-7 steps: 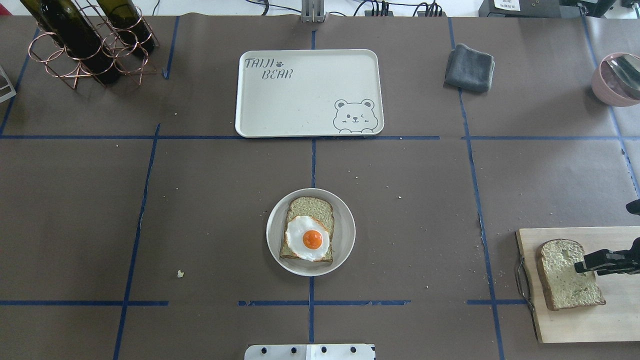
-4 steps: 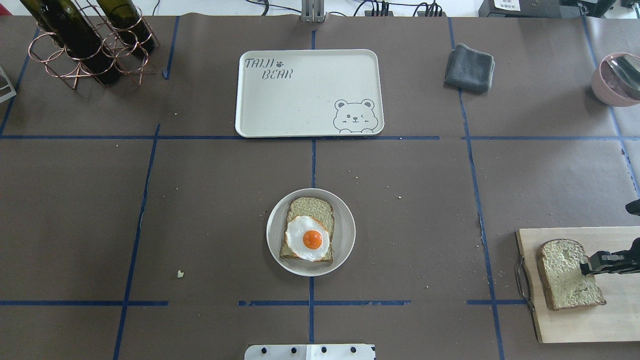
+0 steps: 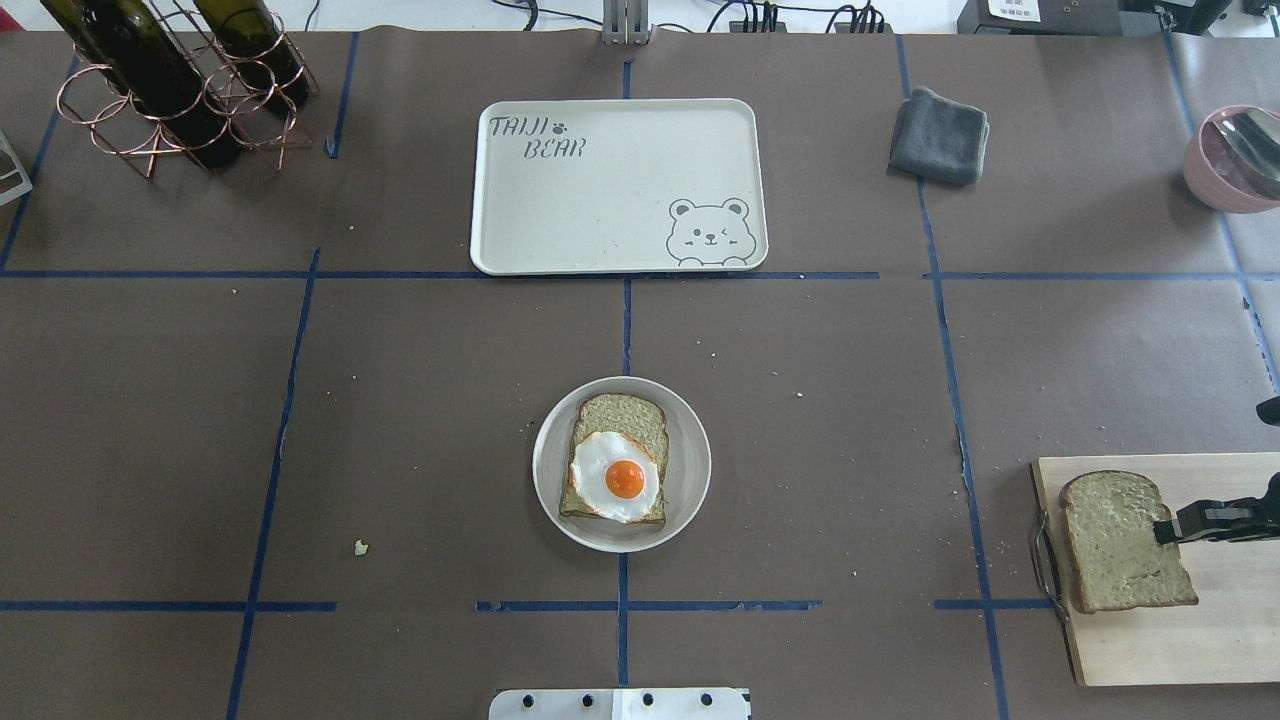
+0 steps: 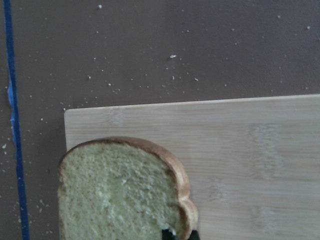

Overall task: Make sandwich and place on tray
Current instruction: 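Lift the bread slice and carry it over the egg-topped bread on the plate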

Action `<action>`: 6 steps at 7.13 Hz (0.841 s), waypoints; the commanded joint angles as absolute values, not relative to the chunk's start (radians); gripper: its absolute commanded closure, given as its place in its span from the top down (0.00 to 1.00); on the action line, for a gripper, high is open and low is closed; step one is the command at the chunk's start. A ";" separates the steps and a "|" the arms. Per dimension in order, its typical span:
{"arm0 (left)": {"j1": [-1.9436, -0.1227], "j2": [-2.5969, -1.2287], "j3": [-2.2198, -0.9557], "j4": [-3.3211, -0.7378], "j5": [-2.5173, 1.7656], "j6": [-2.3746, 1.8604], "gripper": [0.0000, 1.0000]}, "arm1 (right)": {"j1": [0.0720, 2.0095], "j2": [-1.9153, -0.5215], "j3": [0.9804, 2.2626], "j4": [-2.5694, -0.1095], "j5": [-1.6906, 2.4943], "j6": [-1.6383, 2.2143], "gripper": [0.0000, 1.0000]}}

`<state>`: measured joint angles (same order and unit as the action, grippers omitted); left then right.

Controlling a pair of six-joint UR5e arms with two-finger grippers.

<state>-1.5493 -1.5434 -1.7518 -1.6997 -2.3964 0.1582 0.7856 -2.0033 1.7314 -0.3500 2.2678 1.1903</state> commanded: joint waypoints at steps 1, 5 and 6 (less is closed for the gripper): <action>-1.549 -1.543 -1.770 -1.701 -2.396 0.158 1.00 | 0.801 -2.009 1.724 -0.180 2.273 1.262 0.00; -1.549 -1.543 -1.796 -1.700 -2.398 0.158 1.00 | 0.795 -1.733 1.737 -0.144 2.270 1.565 0.00; -1.549 -1.543 -1.796 -1.700 -2.398 0.158 1.00 | 0.751 -1.542 1.711 -0.282 2.267 1.601 0.00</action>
